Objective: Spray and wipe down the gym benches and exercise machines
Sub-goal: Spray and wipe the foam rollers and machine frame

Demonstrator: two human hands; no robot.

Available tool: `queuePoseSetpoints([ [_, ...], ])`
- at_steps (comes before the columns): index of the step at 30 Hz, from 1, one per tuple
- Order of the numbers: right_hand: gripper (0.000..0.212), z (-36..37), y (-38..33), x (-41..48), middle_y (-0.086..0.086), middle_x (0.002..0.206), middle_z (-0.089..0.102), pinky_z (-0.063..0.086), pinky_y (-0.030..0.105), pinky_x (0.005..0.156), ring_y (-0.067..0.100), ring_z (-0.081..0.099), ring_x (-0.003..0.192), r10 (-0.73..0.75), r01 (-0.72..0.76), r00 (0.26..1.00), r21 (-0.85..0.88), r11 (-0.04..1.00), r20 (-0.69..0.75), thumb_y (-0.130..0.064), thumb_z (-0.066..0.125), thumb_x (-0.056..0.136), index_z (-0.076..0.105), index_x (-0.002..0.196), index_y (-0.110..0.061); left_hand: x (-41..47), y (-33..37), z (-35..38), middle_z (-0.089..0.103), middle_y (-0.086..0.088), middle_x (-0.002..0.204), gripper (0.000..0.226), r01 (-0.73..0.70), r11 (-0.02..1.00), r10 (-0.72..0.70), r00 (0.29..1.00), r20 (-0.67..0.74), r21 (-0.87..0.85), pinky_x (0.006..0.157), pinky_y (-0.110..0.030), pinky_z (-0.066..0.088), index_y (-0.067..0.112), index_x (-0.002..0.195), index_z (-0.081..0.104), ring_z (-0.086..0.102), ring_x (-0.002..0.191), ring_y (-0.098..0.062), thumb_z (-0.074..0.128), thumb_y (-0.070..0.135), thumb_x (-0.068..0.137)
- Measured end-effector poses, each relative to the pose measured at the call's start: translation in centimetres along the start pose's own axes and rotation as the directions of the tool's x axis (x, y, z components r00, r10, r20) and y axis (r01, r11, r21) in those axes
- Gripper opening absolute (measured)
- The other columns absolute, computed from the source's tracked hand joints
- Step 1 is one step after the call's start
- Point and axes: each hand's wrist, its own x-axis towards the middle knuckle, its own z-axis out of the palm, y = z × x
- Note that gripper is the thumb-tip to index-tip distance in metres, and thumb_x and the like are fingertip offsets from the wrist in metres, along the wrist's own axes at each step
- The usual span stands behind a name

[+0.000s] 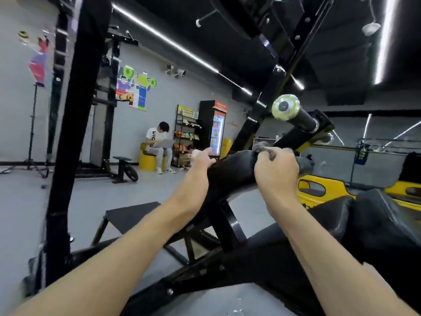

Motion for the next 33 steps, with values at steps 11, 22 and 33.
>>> queuePoseSetpoints([
  [11,0.043,0.7,1.4,-3.3,0.019,0.110,0.055,0.044,0.043,0.081,0.036,0.049,0.096,-0.742,0.657,0.669,-0.500,0.564,0.041,0.004,0.060,0.084,0.059,0.127,0.007,-2.1,-1.4,-1.3,0.061,-0.002,0.133,0.074,-0.079,0.995,0.074,0.994,-0.080,-0.062,0.089,-0.015,0.033,0.007,0.136,0.058,0.051,0.121,-0.007,0.002,0.046,0.108],
  [22,0.031,6.1,1.6,-6.6,0.011,0.081,0.058,0.038,0.036,0.064,0.029,0.056,0.076,-0.832,0.839,0.404,-0.516,0.172,0.380,0.000,0.036,0.081,0.067,0.080,-0.002,-3.0,-1.1,-2.2,0.071,-0.006,0.117,0.065,-0.055,0.980,0.046,0.998,-0.052,-0.189,0.096,-0.024,0.049,0.017,0.115,0.064,0.064,0.112,-0.011,0.009,0.050,0.107],
  [33,0.030,9.6,10.0,-16.2,0.009,0.120,0.053,0.036,0.036,0.095,0.030,0.047,0.115,-0.336,0.946,0.291,-0.218,0.239,0.896,-0.014,0.065,0.087,0.065,0.116,-0.011,-8.4,-15.9,-6.8,0.073,-0.005,0.102,0.044,0.521,0.852,-0.504,0.842,-0.192,0.046,0.090,-0.044,0.053,0.018,0.110,0.068,0.066,0.088,-0.022,0.029,0.037,0.104],
])
